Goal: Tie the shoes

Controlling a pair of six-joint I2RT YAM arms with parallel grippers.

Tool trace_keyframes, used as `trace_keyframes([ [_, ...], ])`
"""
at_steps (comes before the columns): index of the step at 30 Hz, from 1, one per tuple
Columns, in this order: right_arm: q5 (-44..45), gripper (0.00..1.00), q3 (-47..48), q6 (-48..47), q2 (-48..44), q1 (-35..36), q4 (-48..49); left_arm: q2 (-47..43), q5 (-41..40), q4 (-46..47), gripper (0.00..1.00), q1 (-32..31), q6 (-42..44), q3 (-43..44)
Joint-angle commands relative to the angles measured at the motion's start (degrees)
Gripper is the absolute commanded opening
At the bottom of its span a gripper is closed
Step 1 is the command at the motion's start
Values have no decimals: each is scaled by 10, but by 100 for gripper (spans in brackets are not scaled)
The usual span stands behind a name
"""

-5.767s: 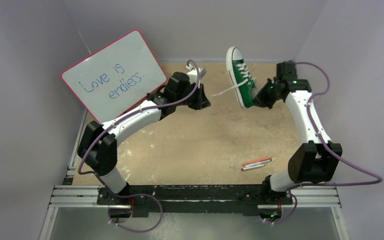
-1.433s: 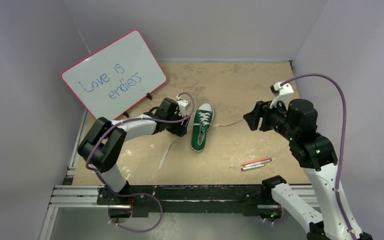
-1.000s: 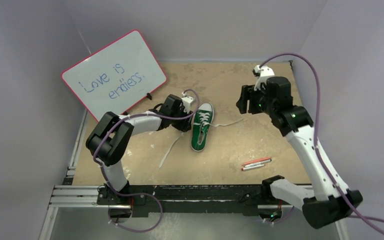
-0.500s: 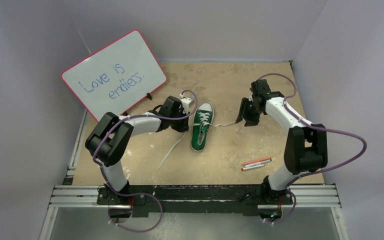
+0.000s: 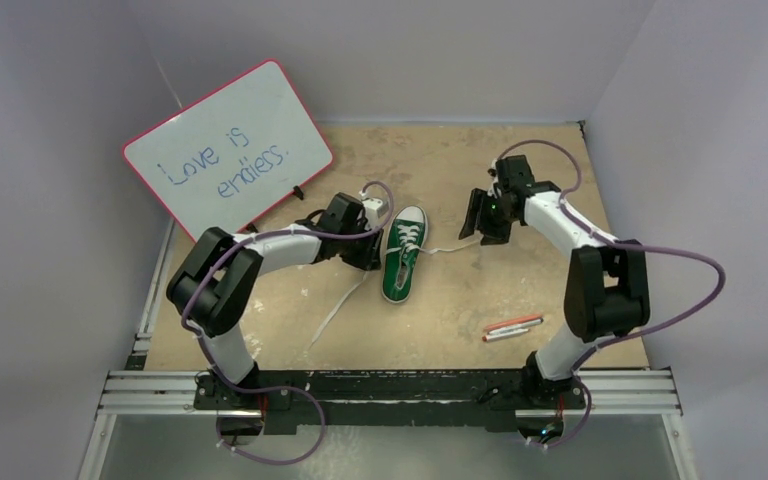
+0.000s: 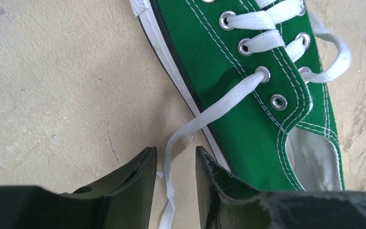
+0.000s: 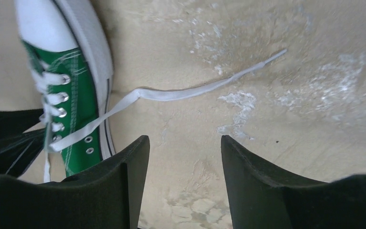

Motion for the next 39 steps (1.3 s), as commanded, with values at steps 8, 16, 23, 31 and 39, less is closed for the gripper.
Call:
trace_keyframes([
  [8, 72, 60, -42, -265, -167, 65, 131, 46, -86, -38, 25, -21, 25, 31],
  [16, -103, 51, -138, -554, -210, 87, 183, 19, -78, -74, 0, -21, -16, 51],
  [23, -164, 46, -138, -619, -122, 115, 206, -28, -20, -65, 0, -21, -28, 42],
  [31, -129, 46, -178, -567, -84, 129, 306, -30, 62, -32, 0, -15, -40, 27],
  [39, -120, 46, -147, -564, -46, 142, 322, -17, 108, -15, 0, 23, -65, 37],
])
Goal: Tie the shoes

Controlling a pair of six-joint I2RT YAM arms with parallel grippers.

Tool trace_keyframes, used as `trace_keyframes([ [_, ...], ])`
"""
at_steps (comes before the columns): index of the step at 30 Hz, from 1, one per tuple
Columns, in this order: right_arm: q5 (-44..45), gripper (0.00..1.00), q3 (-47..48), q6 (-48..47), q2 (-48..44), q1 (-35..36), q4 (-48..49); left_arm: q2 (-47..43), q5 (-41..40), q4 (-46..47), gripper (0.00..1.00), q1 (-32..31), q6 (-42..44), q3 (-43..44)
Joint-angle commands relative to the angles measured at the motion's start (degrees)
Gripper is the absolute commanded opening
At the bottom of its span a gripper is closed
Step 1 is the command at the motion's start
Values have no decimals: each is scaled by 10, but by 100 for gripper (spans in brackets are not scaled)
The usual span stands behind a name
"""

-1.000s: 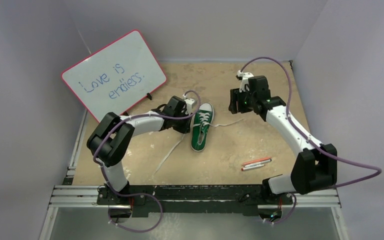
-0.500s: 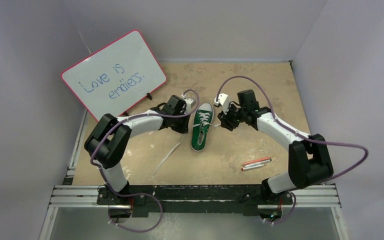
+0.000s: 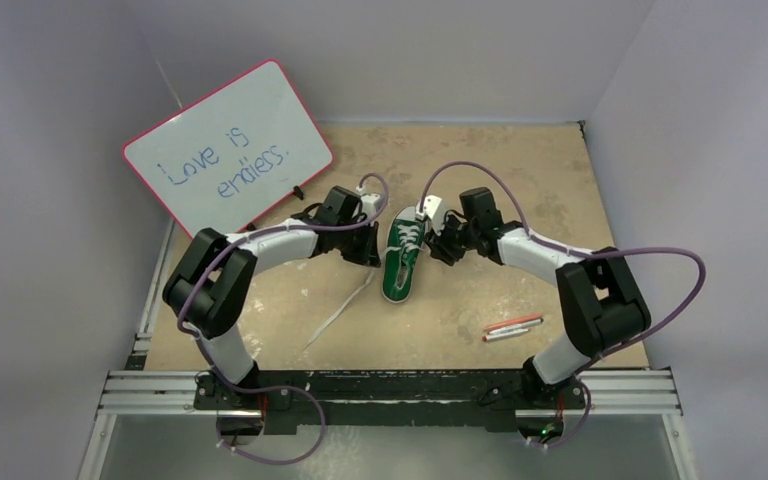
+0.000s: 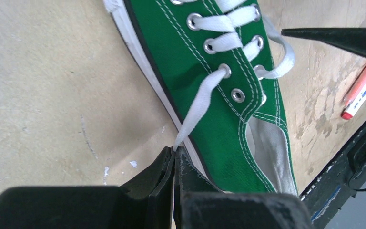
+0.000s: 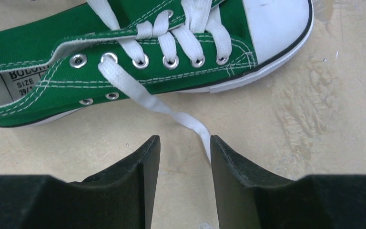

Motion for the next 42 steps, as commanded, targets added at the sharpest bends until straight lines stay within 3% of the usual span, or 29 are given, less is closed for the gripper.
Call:
trace_keyframes([
  [1, -9, 45, 38, -1, 20, 10, 21, -9, 42, 31, 0, 22, -19, 10],
  [10, 28, 41, 78, -14, 76, 46, 4, 1, 41, 32, 0, 27, -12, 8],
  [16, 23, 0, 67, 15, 37, 45, -29, 1, 64, 43, 0, 27, -5, 17],
  [23, 22, 0, 81, 190, -54, 45, -129, 2, 76, 52, 0, 27, -18, 35],
  [28, 21, 0, 64, 296, -92, 45, -103, -45, 111, 103, 0, 22, -13, 17],
  [34, 20, 0, 79, 306, -100, 45, -102, -56, 120, 133, 0, 17, 16, 22],
  [42, 19, 0, 92, 295, -109, 44, -125, -97, 56, 209, 0, -30, 89, -5],
])
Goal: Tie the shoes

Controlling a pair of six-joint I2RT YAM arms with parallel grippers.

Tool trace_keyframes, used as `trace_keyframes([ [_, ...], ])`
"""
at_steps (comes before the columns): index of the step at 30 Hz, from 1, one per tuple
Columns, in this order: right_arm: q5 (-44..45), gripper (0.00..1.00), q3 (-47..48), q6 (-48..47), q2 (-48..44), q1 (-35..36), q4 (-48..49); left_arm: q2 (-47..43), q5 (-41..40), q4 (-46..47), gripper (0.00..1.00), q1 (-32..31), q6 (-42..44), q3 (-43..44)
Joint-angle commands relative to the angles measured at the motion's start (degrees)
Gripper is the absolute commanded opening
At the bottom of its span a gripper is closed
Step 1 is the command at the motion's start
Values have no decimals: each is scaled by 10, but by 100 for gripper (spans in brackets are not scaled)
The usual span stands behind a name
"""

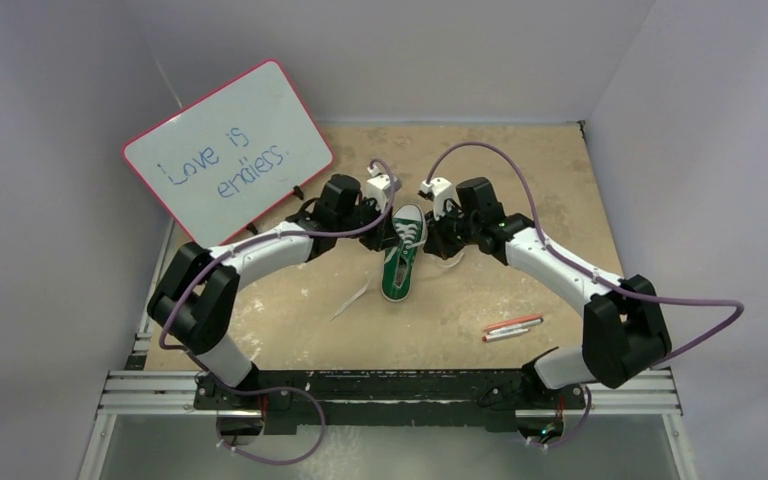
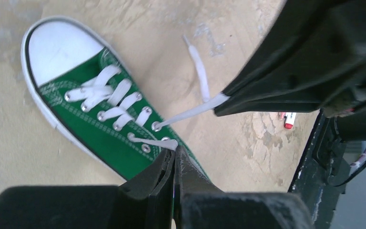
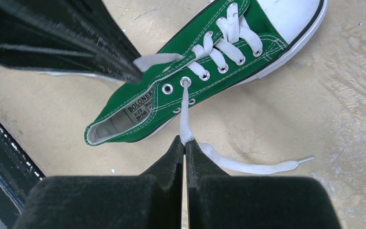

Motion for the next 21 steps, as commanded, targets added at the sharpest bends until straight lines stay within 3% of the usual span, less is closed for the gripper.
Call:
trace_keyframes([
  [1, -5, 0, 33, 12, -24, 0, -11, -45, -17, 112, 0, -24, 61, -20],
  [8, 2, 0, 46, 9, -37, 0, -36, -39, -29, 238, 0, -35, 76, -59],
  [21, -28, 0, 57, -5, -47, 0, -64, 26, 21, 309, 4, -52, 29, -67],
])
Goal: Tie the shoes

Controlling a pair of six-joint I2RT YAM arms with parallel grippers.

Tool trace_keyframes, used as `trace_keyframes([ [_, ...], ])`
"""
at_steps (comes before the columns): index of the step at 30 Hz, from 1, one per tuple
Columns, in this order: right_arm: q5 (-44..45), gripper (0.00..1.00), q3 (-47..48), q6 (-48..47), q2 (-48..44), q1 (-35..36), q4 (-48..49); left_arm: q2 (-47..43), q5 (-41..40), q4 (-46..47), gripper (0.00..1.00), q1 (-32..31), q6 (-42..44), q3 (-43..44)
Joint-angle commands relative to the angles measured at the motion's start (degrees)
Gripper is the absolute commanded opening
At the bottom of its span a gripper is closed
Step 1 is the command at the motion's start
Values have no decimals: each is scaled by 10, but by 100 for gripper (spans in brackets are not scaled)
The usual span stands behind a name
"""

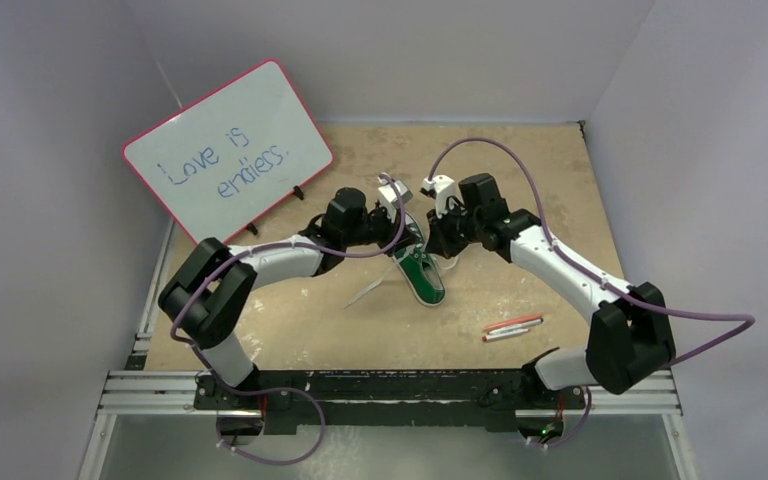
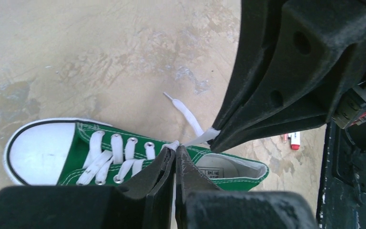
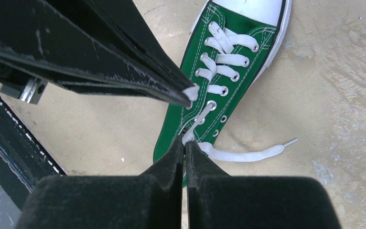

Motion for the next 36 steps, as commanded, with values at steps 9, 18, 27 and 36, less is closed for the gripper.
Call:
trace_keyframes([
  [9, -6, 0, 35, -10, -37, 0, -10, 18, 25, 67, 7, -20, -12, -13],
  [18, -16, 0, 43, -15, -35, 0, -25, 35, 24, 107, 9, -23, -40, -24],
  [27, -14, 0, 45, -6, -32, 0, -15, 51, 26, 188, 11, -25, -86, -38],
  [36, -16, 0, 54, 2, -26, 0, -15, 64, 29, 176, 15, -26, -93, -3],
])
